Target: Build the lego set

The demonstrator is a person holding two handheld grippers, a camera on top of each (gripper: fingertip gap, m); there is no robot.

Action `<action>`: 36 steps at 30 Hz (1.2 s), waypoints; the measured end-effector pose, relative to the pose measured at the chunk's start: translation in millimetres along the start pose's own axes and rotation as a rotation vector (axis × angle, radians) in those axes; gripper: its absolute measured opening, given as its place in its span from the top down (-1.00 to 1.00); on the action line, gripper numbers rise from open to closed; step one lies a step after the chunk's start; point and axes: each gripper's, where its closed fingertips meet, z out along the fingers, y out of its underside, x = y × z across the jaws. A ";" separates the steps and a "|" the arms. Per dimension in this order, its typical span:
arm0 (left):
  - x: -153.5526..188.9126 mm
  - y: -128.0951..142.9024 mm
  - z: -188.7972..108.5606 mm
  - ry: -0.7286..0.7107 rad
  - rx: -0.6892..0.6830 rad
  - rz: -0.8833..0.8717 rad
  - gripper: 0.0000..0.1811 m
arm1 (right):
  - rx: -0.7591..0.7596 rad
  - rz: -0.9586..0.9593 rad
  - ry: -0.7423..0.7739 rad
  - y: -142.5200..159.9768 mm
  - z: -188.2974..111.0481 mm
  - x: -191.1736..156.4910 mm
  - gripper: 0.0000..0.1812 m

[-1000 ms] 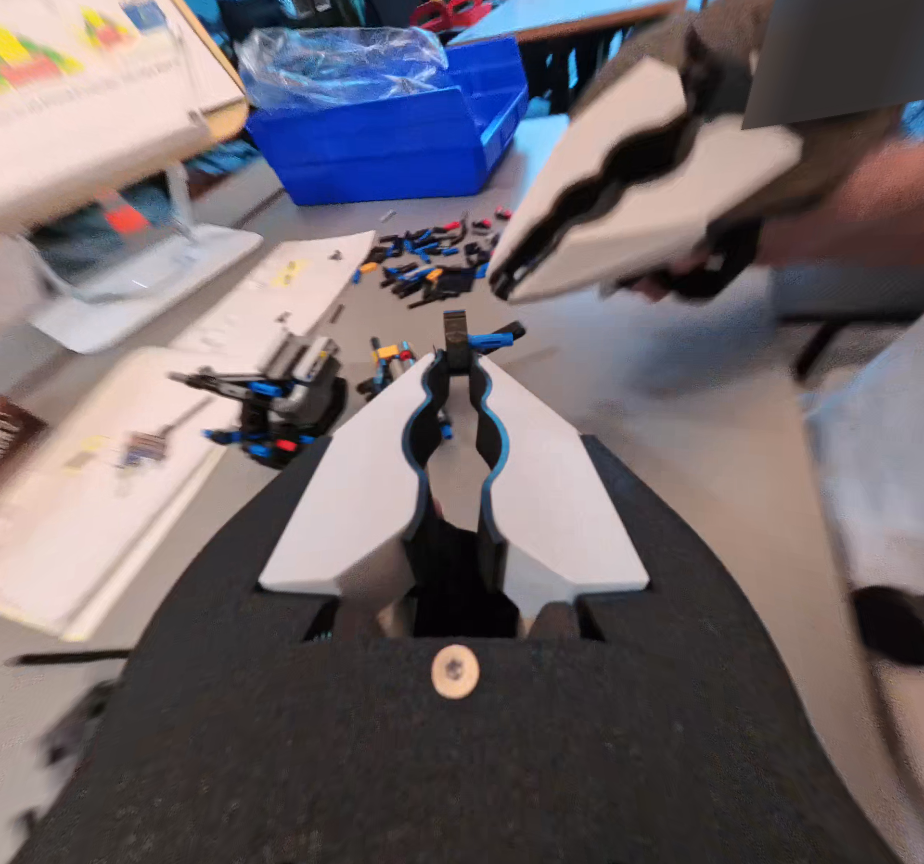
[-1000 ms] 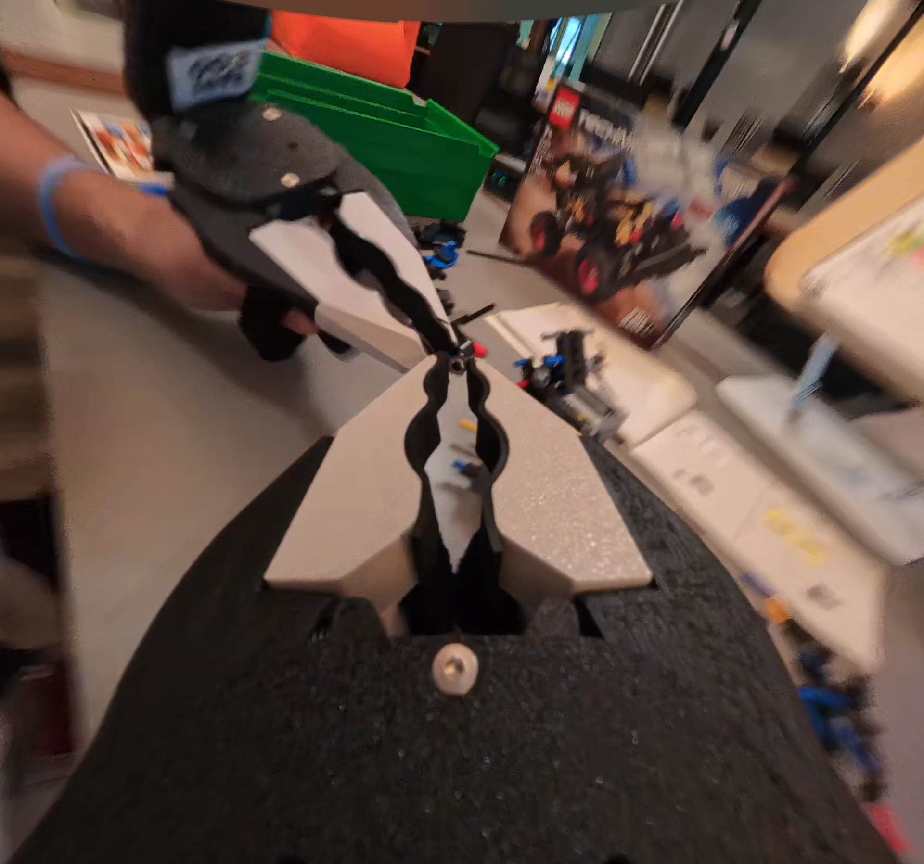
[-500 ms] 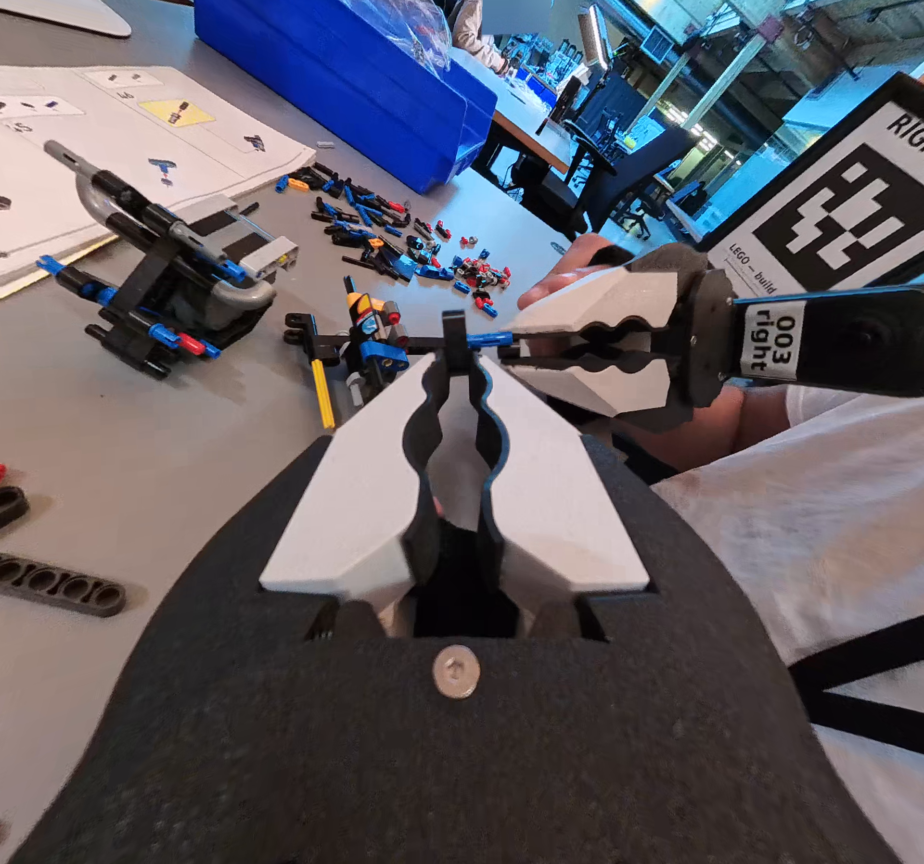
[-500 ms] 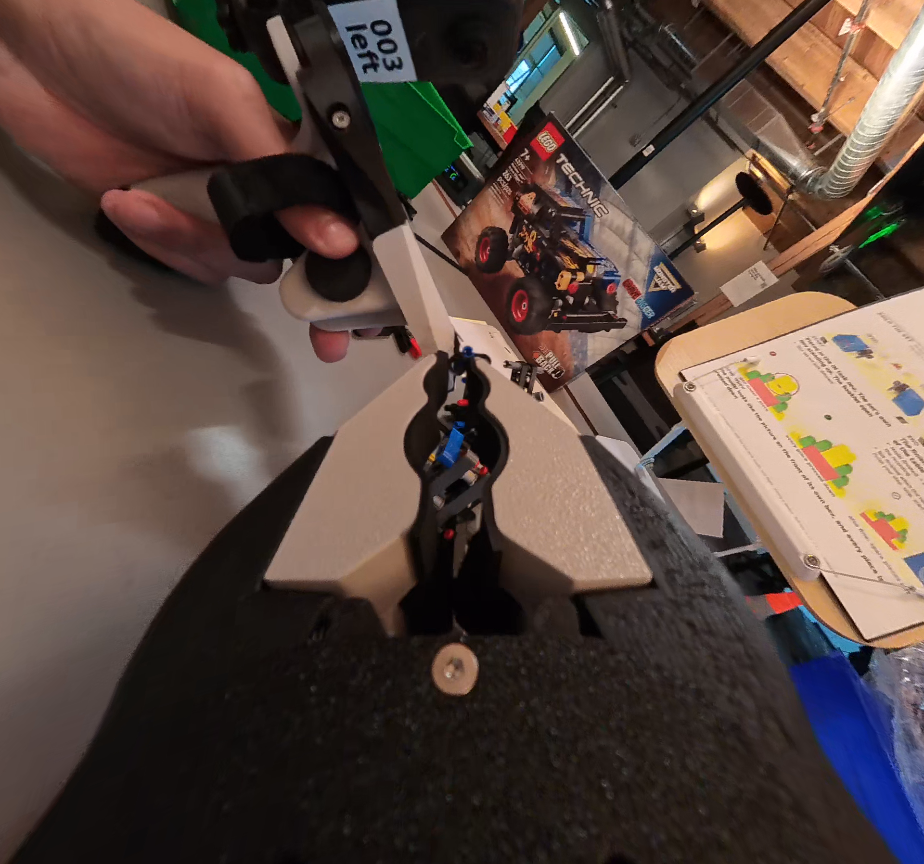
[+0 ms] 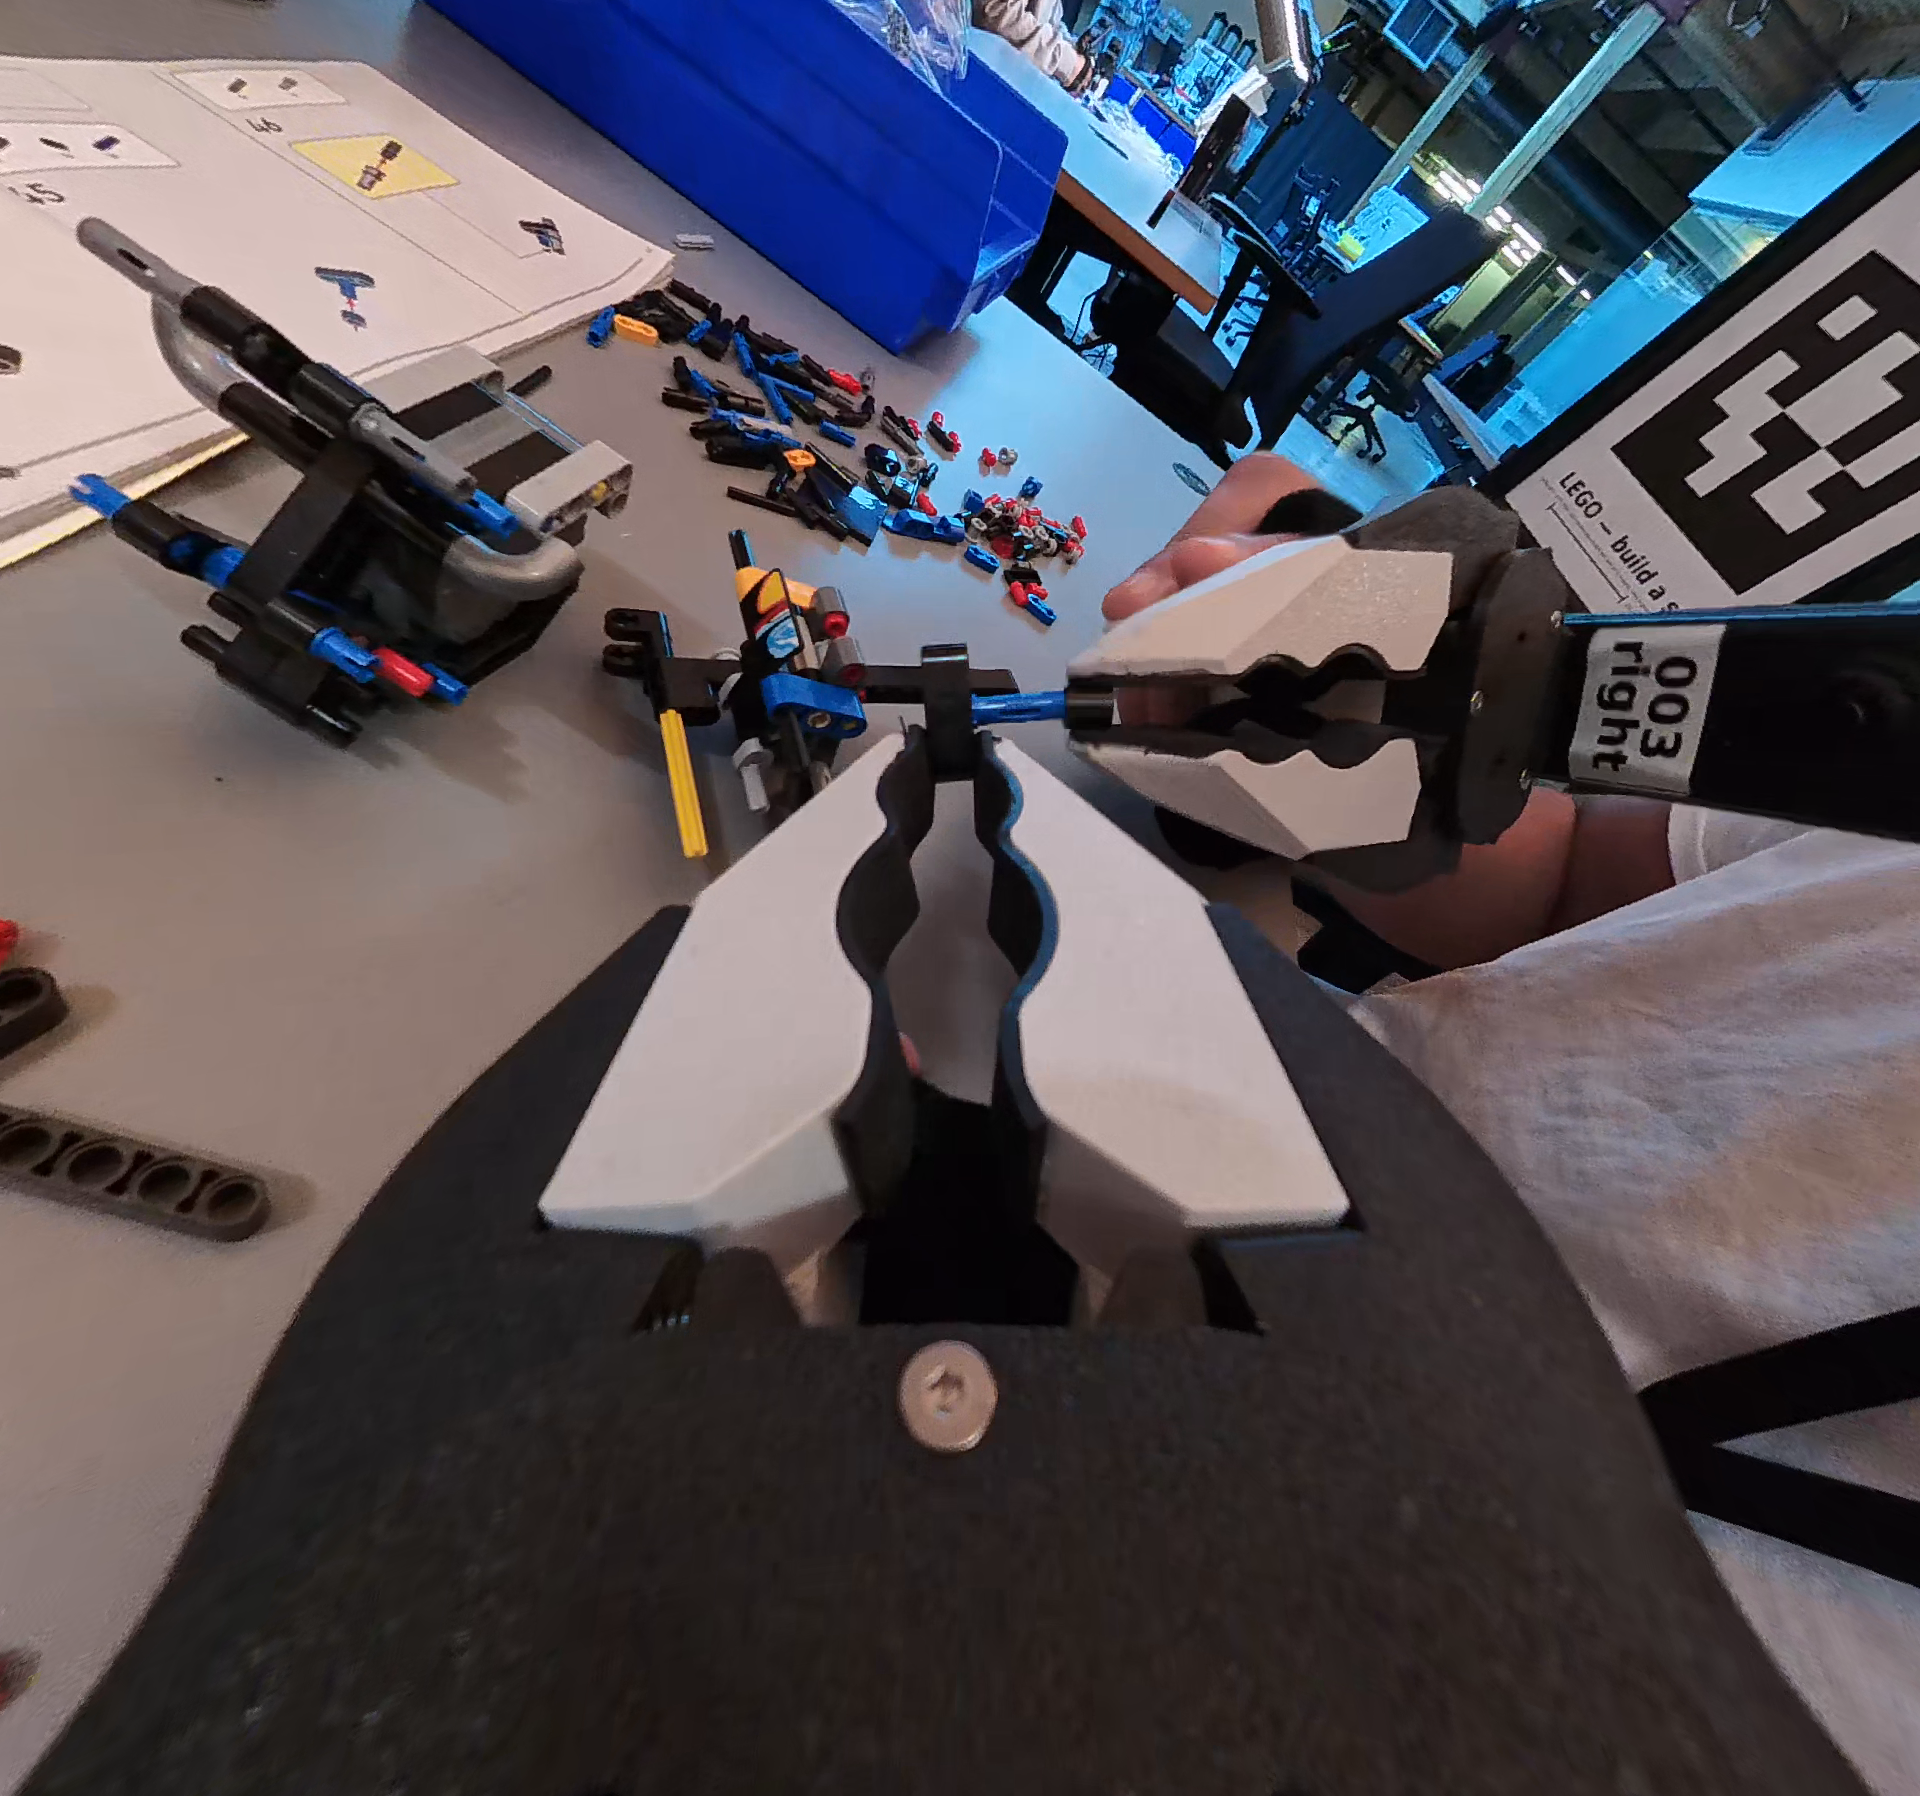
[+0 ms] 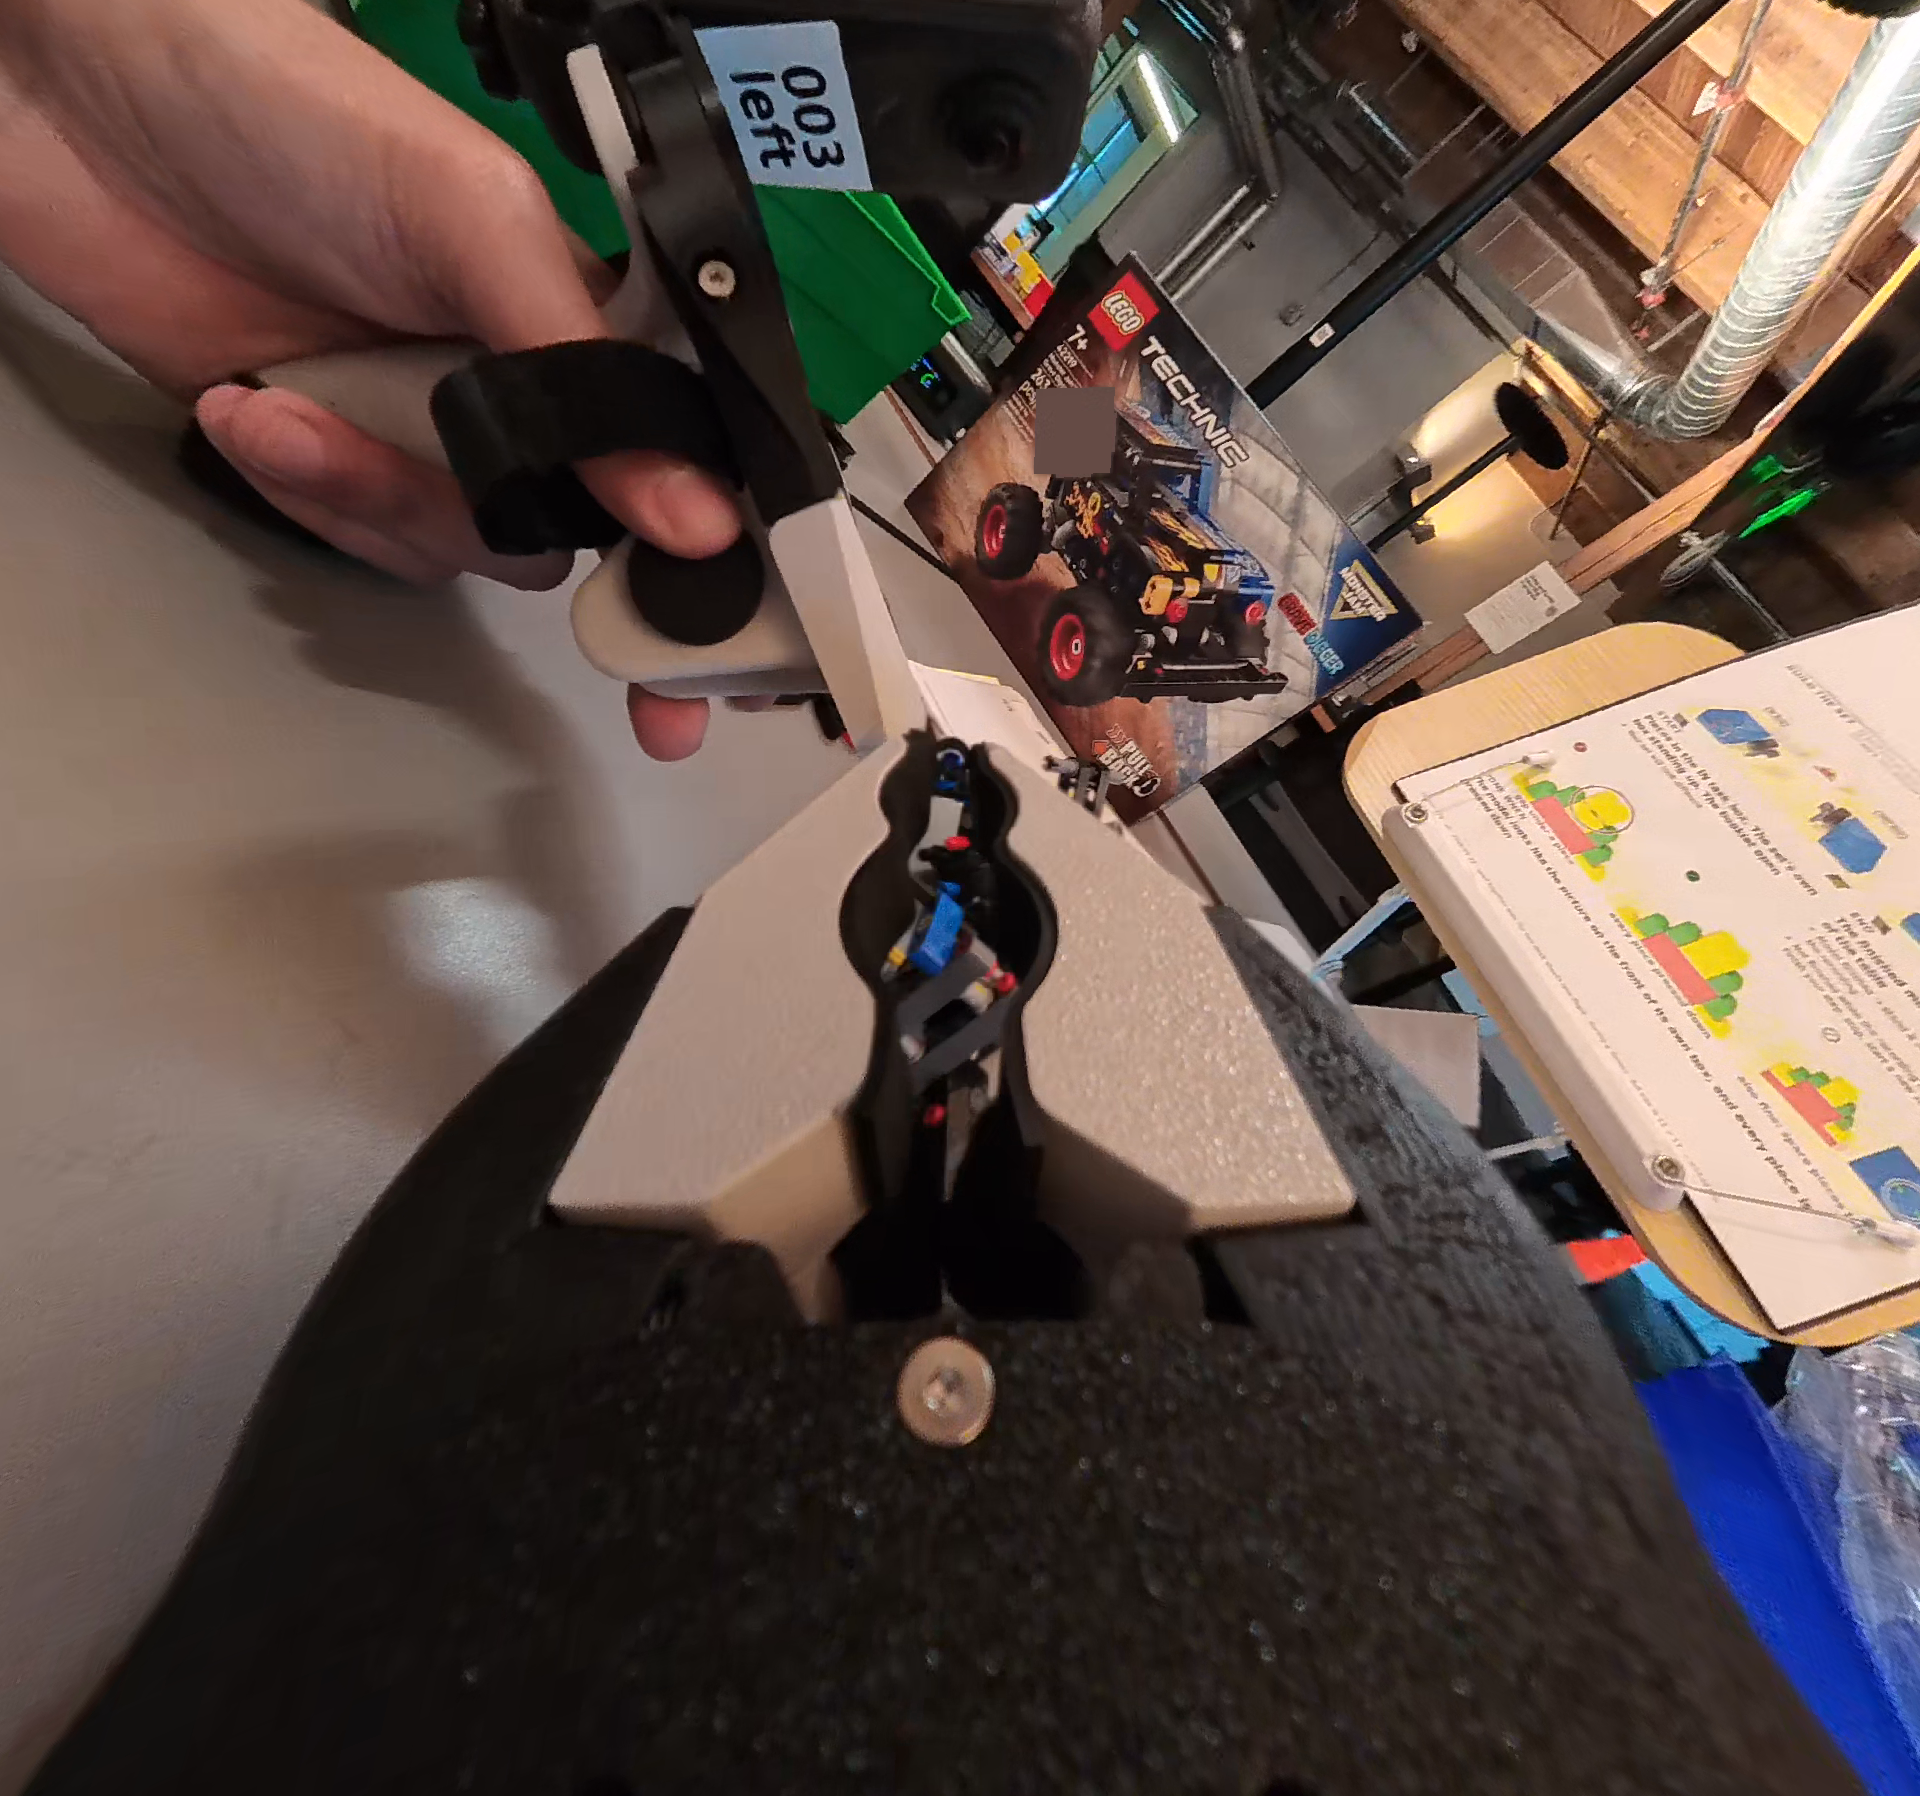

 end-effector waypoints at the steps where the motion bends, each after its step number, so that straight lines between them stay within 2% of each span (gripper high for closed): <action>1: 0.1 0.3 0.2 0.001 -0.002 0.000 0.93 | -0.002 0.012 -0.004 0.8 0.2 -0.4 0.93; 7: -0.1 0.4 0.1 -0.034 -0.001 0.050 0.93 | 0.002 0.042 -0.014 1.7 0.0 -0.2 0.93; 13: -0.1 -3.6 -3.8 -0.169 0.011 0.365 0.93 | 0.046 0.093 -0.054 -1.2 -4.2 -1.5 0.94; 20: 2.5 -0.1 -1.1 -0.128 -0.008 0.315 0.93 | 0.030 -0.083 0.011 -0.3 -6.3 -1.5 0.94; 22: 2.7 1.0 0.1 -0.098 -0.015 0.251 0.93 | 0.020 -0.094 0.024 0.8 -5.4 -1.3 0.93; 27: 2.9 3.6 0.9 -0.115 -0.029 0.280 0.93 | 0.006 -0.092 0.024 2.2 -4.7 -2.3 0.94; 30: 9.8 1.0 -1.1 -0.043 -0.012 0.260 0.93 | 0.064 0.019 -0.025 -3.2 -7.1 -1.4 0.93; 36: 30.1 4.0 -4.7 0.273 -0.045 0.002 0.93 | 0.177 0.075 -0.086 -16.7 -14.8 -2.9 0.93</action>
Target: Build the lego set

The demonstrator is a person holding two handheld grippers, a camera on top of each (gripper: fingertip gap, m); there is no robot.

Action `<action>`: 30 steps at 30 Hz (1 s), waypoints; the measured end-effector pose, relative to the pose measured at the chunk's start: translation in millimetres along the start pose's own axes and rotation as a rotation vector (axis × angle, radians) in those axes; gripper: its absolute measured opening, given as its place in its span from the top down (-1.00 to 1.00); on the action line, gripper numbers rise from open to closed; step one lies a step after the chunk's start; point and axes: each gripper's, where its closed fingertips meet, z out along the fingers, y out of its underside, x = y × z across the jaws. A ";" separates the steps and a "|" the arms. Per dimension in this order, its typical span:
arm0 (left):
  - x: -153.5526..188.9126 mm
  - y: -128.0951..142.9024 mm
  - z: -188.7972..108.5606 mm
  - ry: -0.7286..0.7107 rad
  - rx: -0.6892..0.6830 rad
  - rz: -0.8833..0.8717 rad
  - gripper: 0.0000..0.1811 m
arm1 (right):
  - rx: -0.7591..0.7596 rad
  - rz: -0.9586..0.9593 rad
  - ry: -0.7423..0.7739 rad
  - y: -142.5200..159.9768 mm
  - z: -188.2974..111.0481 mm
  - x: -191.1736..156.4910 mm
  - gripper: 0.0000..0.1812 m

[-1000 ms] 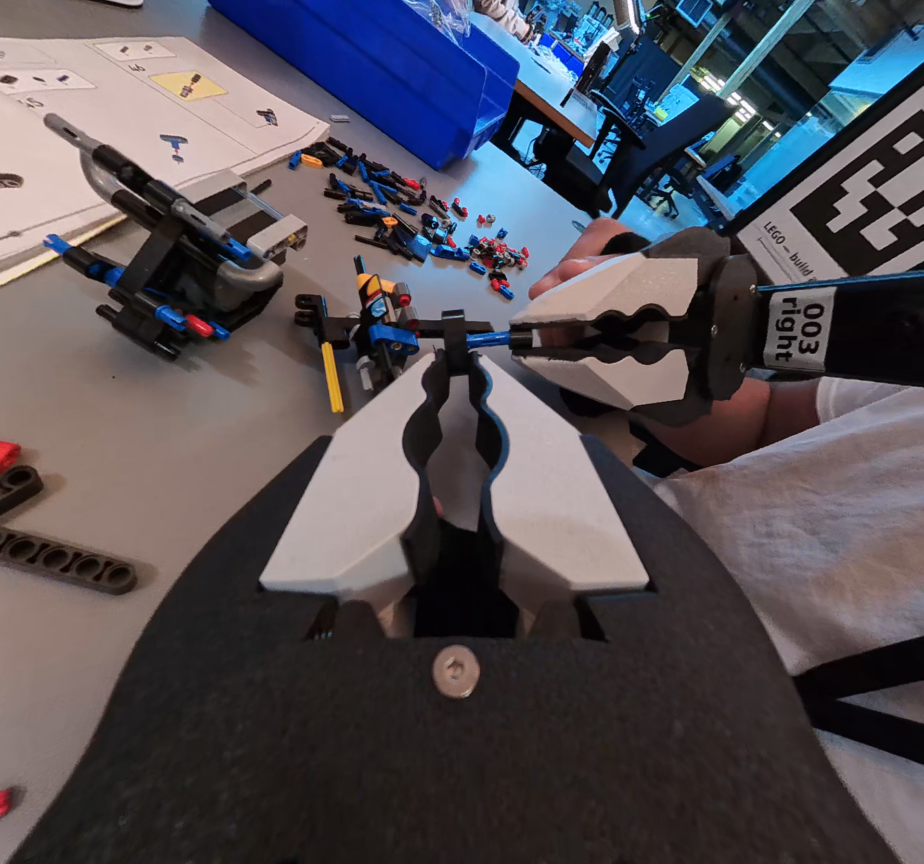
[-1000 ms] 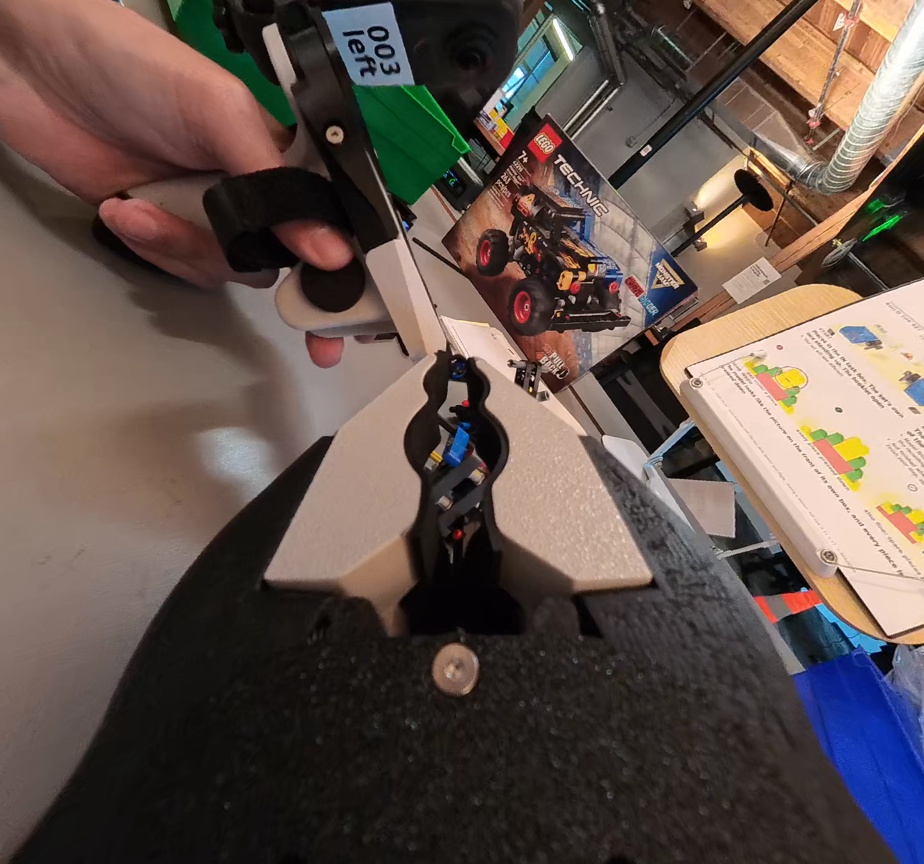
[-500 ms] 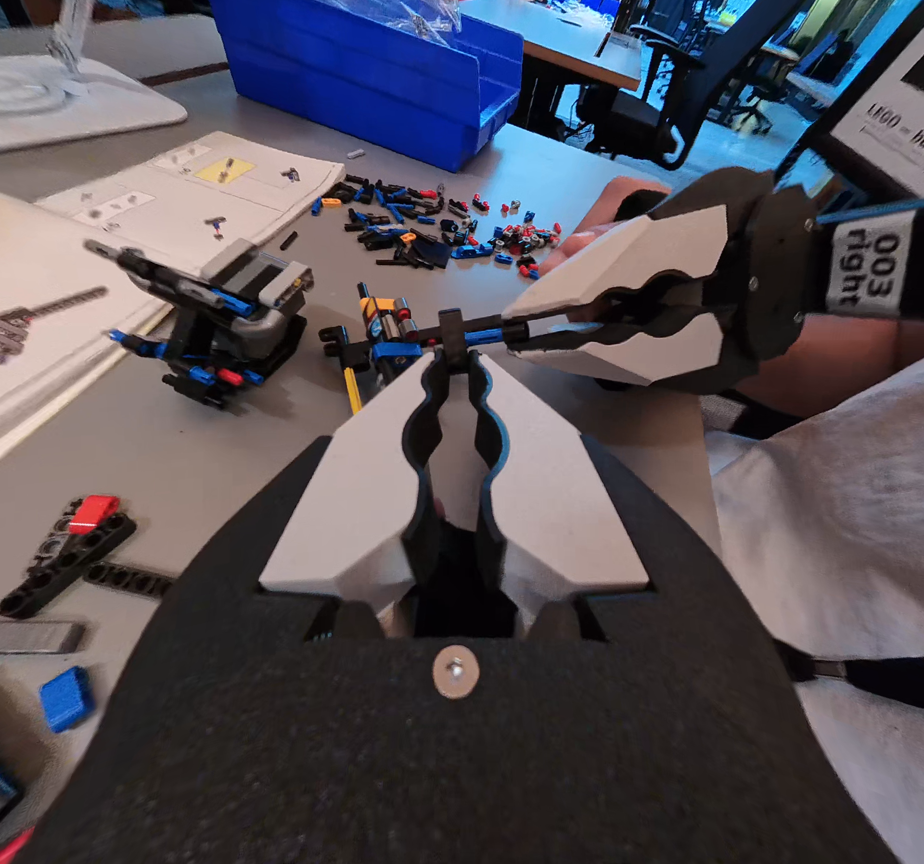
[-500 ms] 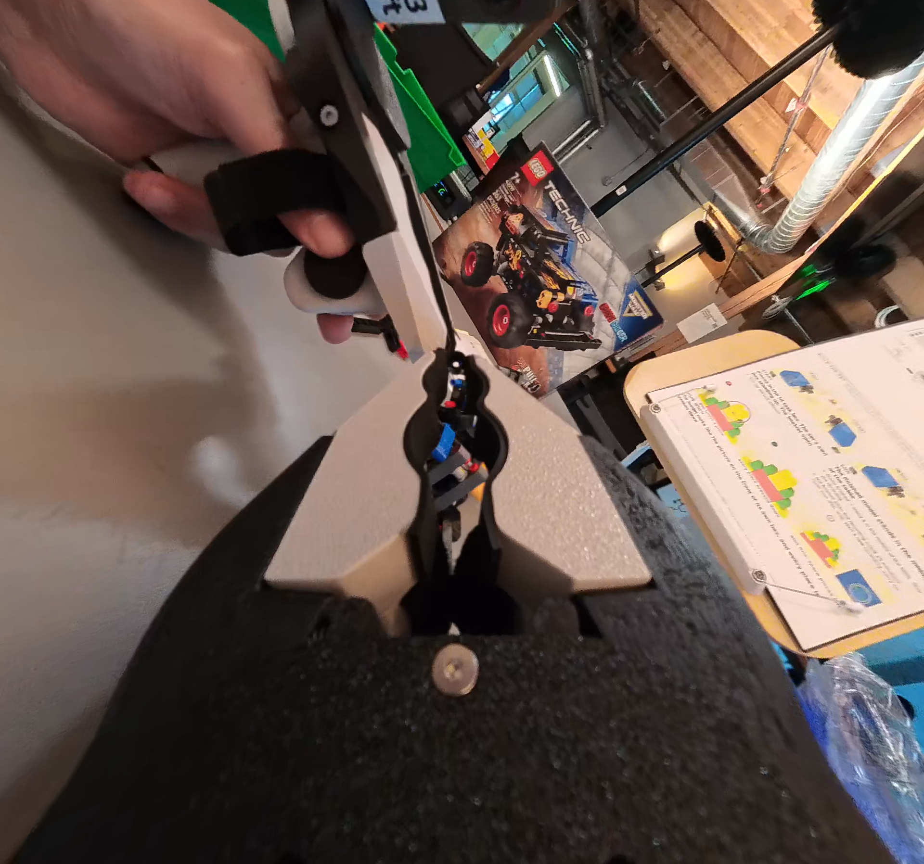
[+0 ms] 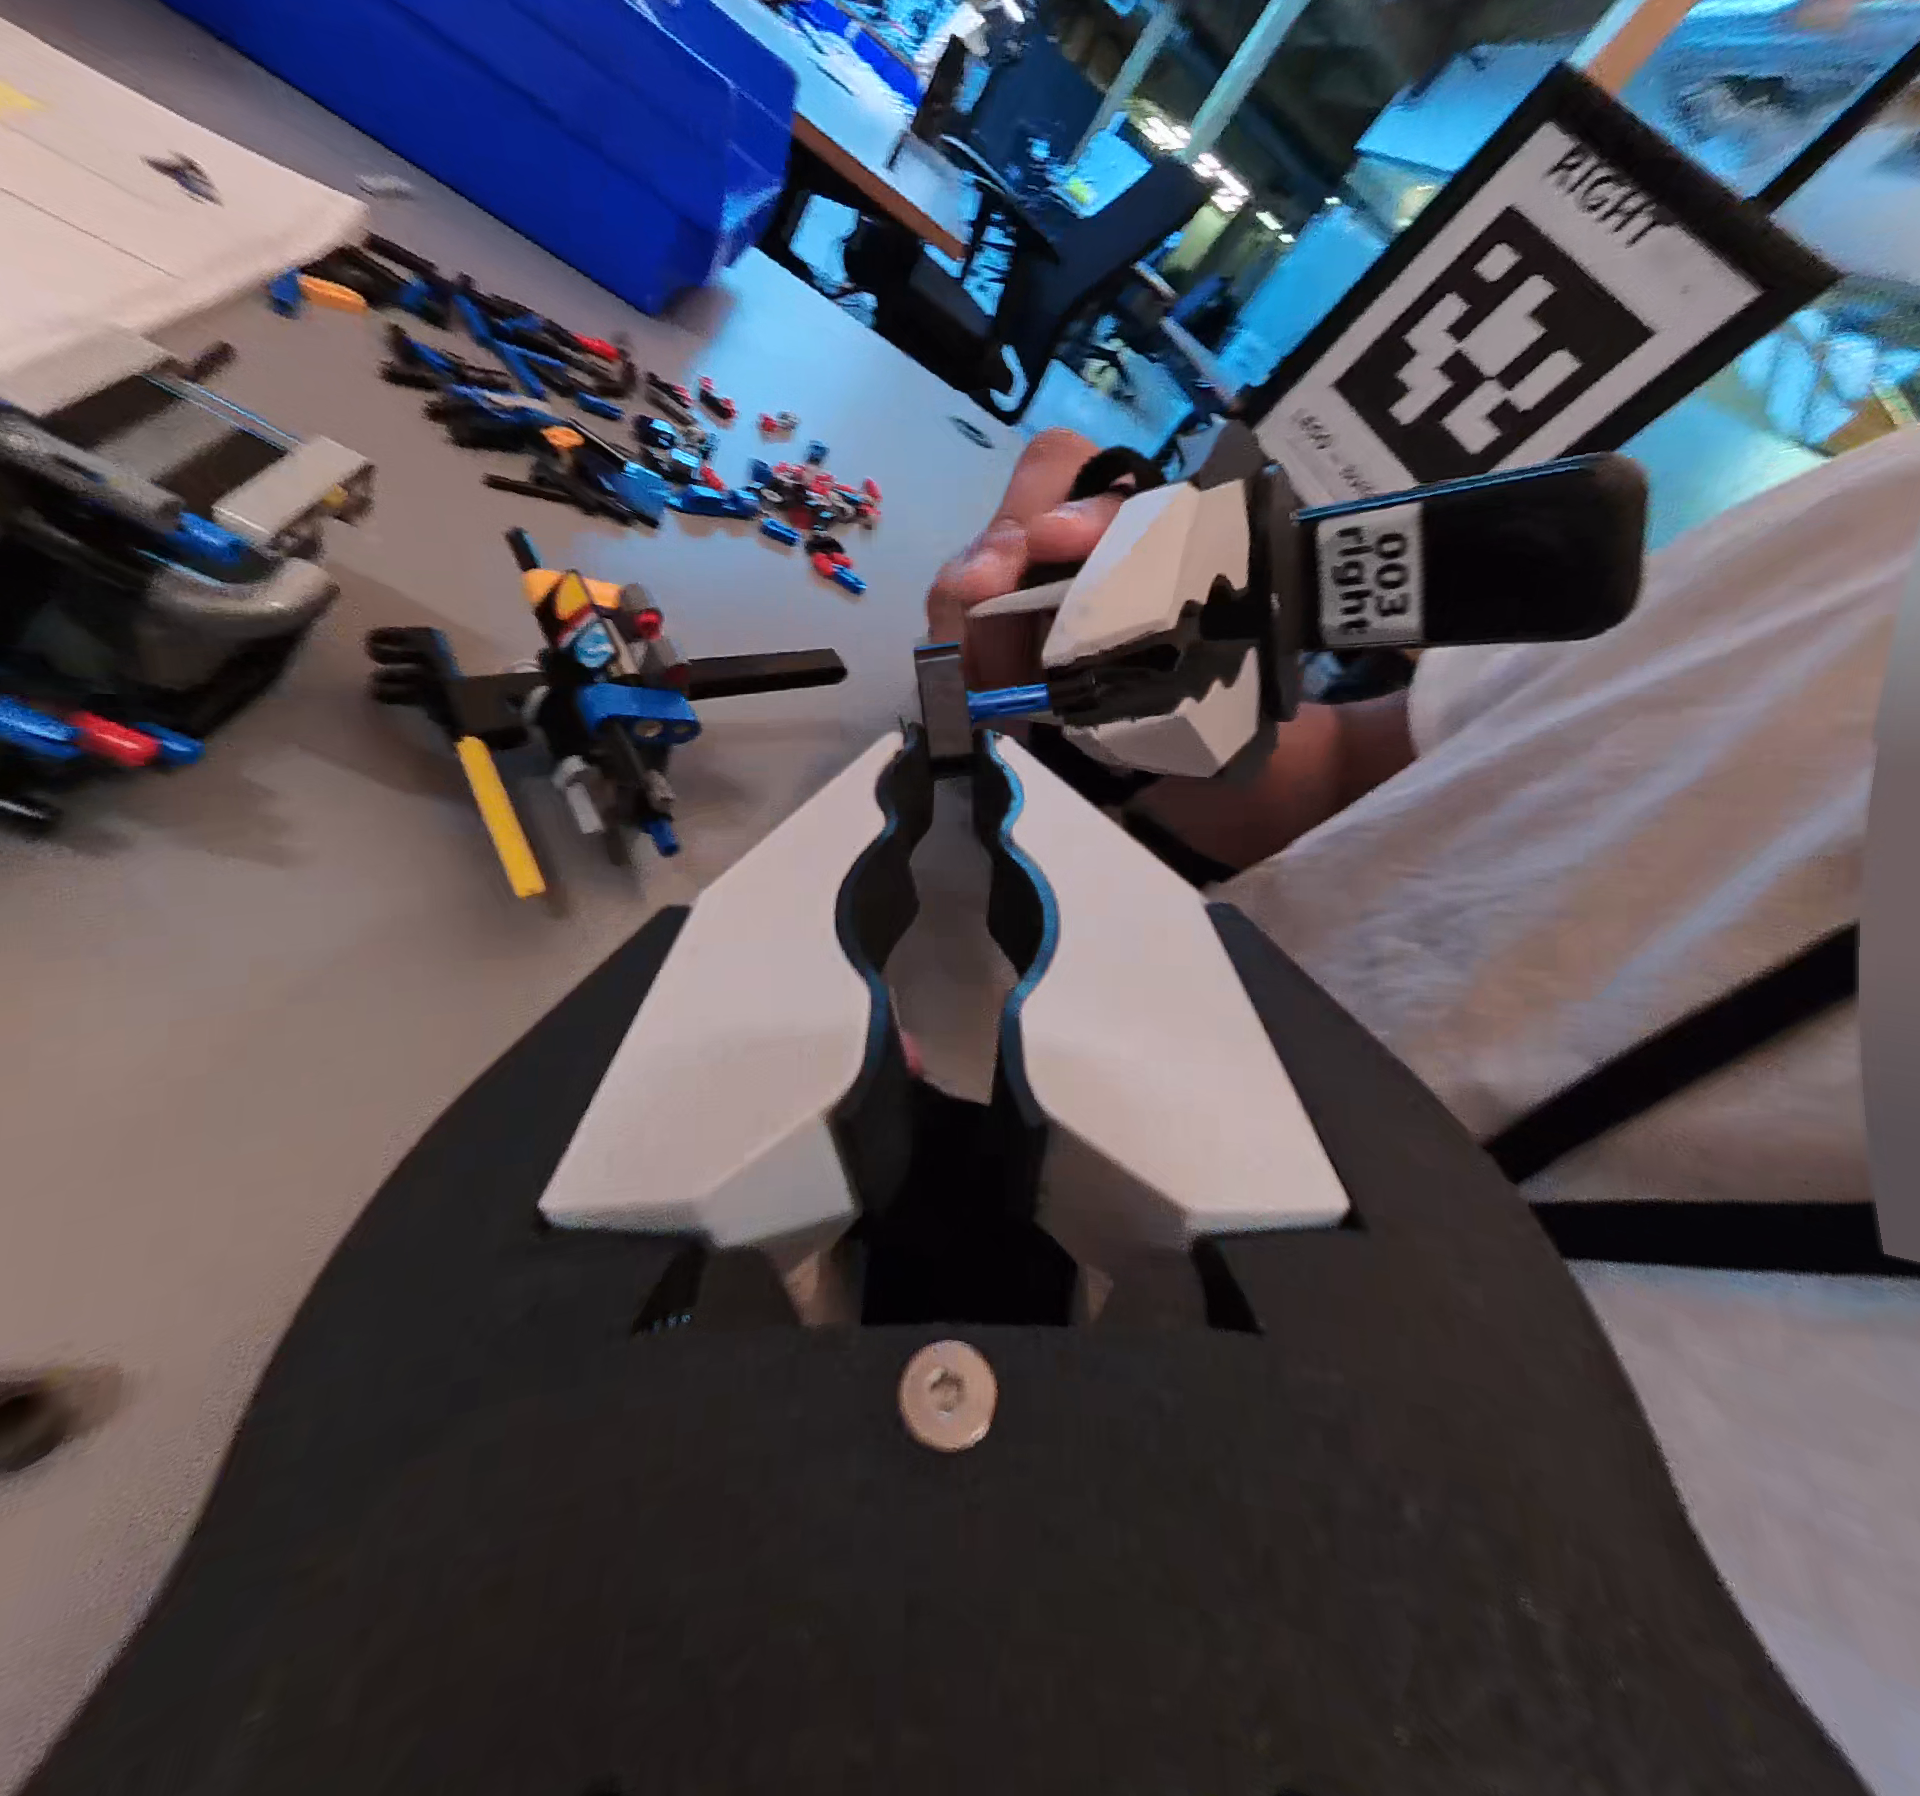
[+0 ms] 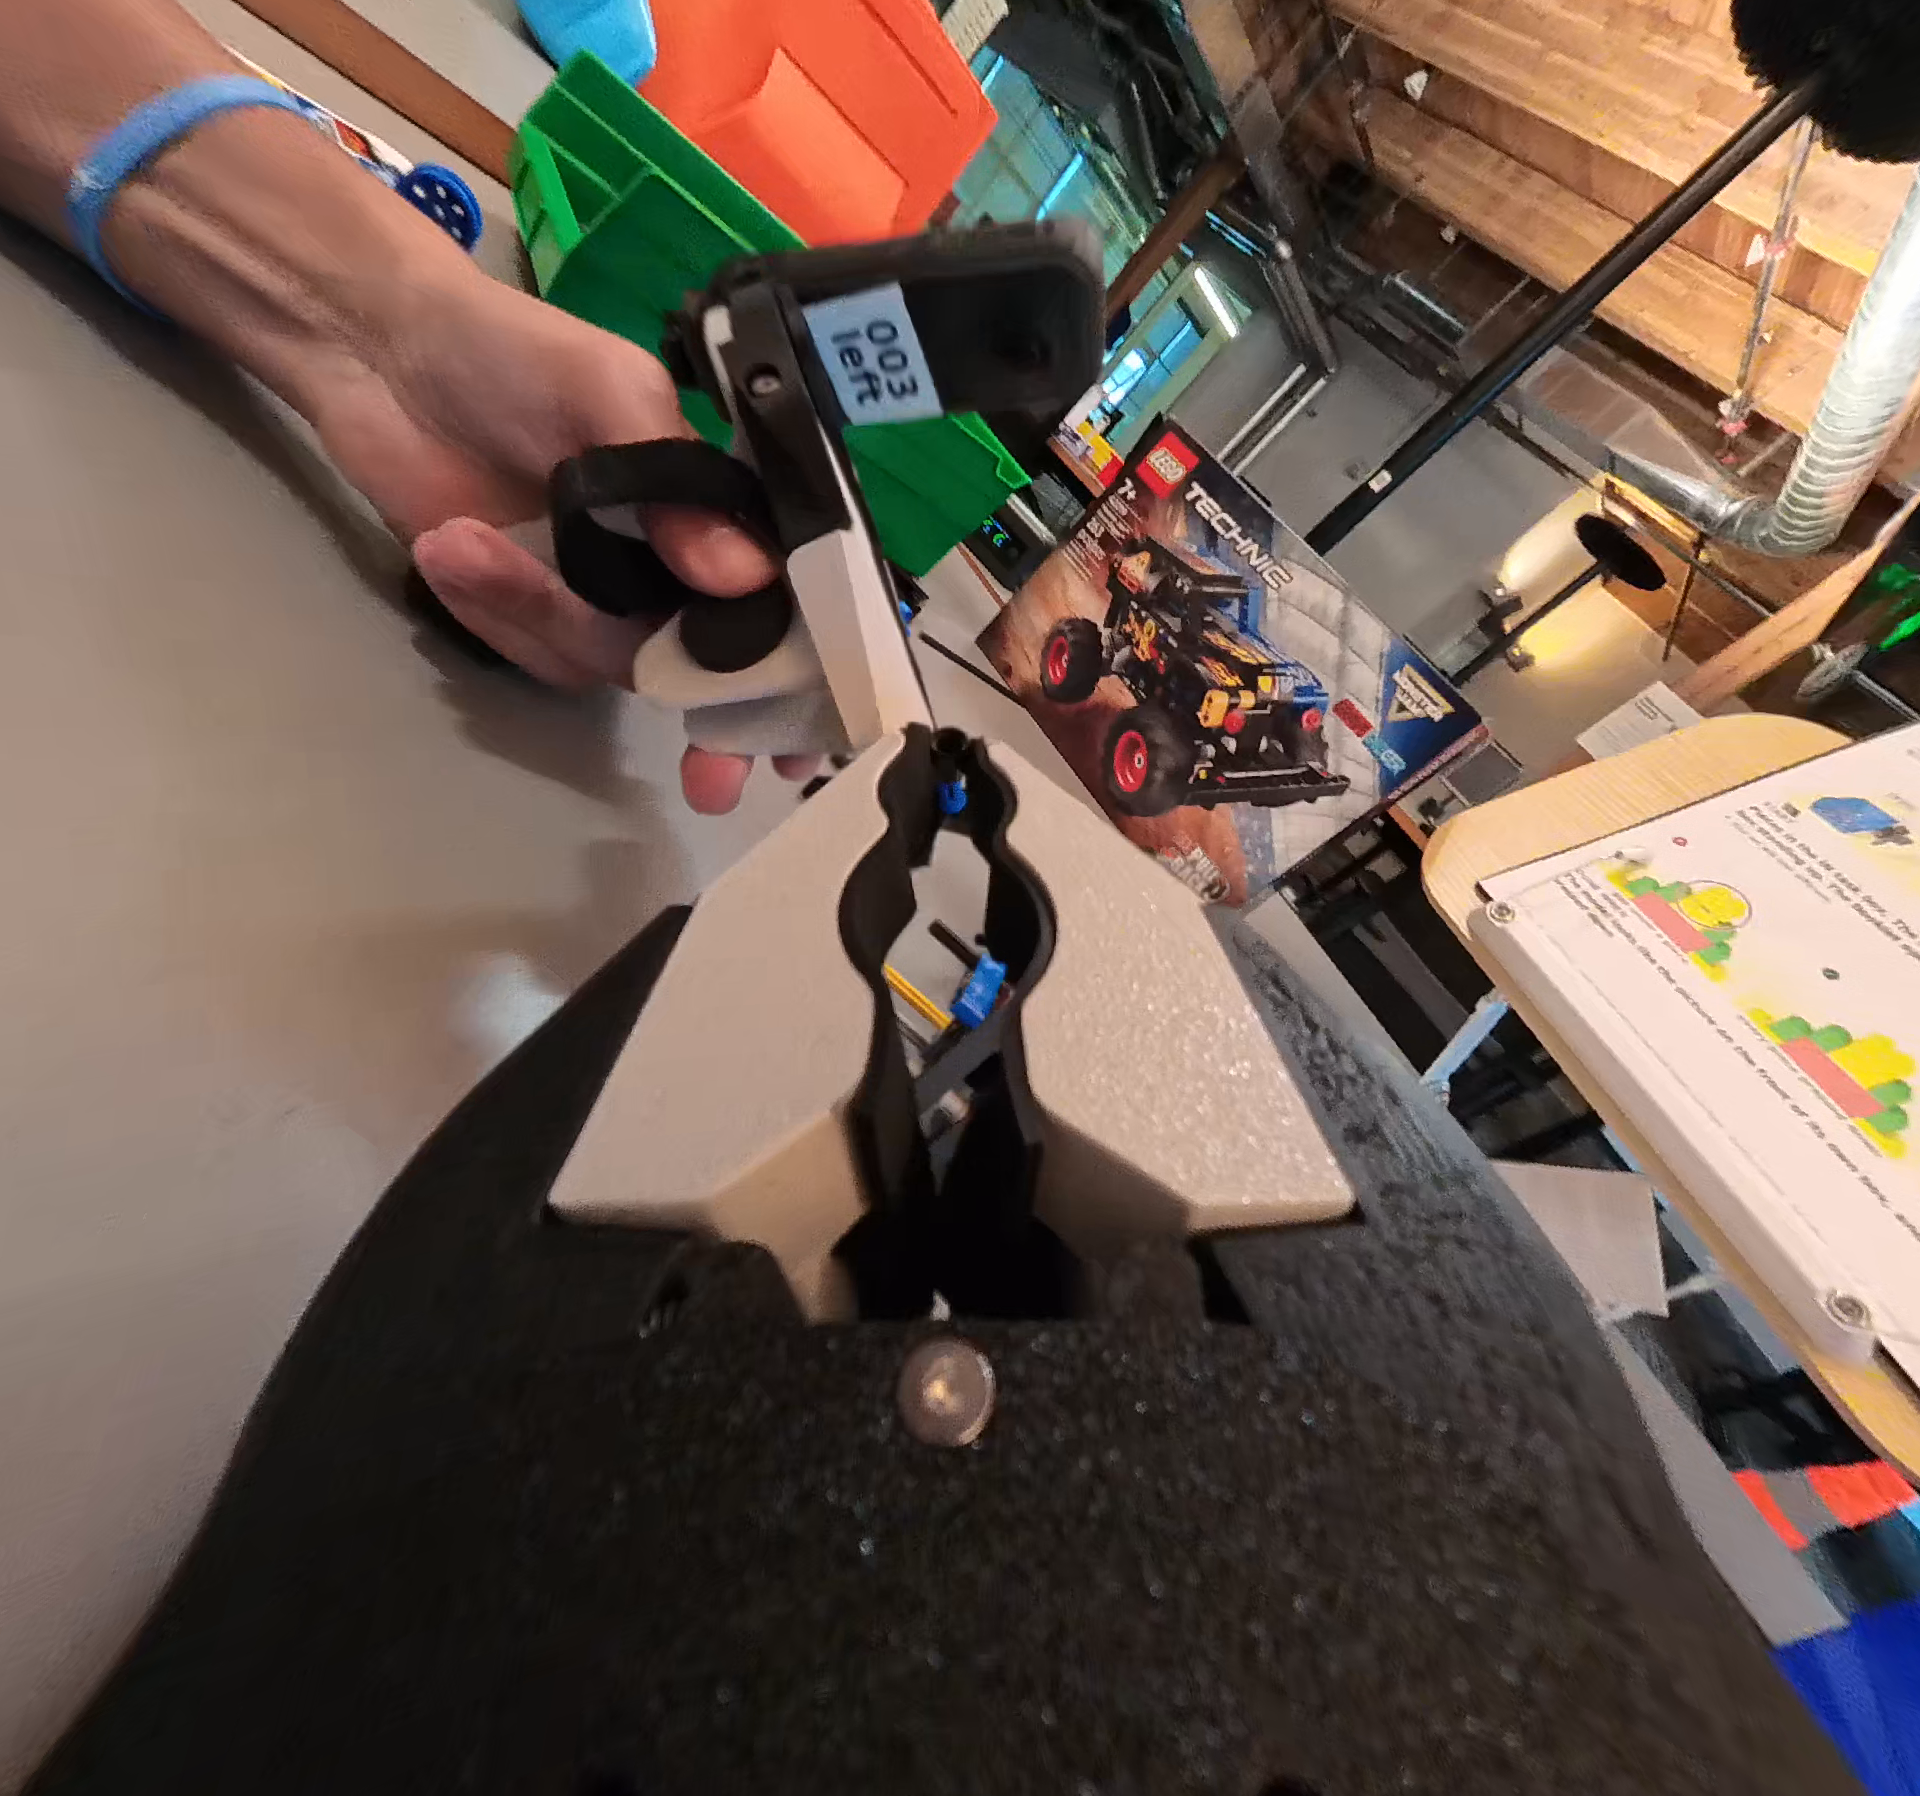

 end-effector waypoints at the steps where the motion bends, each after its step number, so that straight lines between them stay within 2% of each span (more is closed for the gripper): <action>1: 4.0 0.2 0.5 0.035 0.002 -0.018 0.93 | 0.004 -0.007 -0.002 -0.6 -0.2 -0.4 0.93; 3: 5.4 1.9 1.4 0.051 -0.009 -0.033 0.93 | 0.008 -0.009 -0.009 -0.4 -0.4 -1.6 0.93; 8: -0.1 2.5 1.5 -0.015 -0.017 0.014 0.93 | -0.023 -0.006 -0.006 4.5 0.7 -1.8 0.92; 12: -5.3 3.5 -0.6 -0.141 -0.048 0.216 0.93 | -0.031 -0.012 -0.016 6.8 0.8 -4.6 0.92; 18: -23.4 1.9 -5.9 -0.334 -0.081 0.402 0.94 | -0.037 0.093 0.020 7.9 -1.5 -1.2 0.91; 24: -35.5 -2.2 -10.7 -0.387 -0.061 0.341 0.93 | -0.130 0.041 0.046 22.6 2.4 -1.8 0.86; 30: -43.5 -3.7 -14.0 -0.474 -0.071 0.414 0.93 | -0.155 0.088 0.094 27.5 -1.7 10.0 0.87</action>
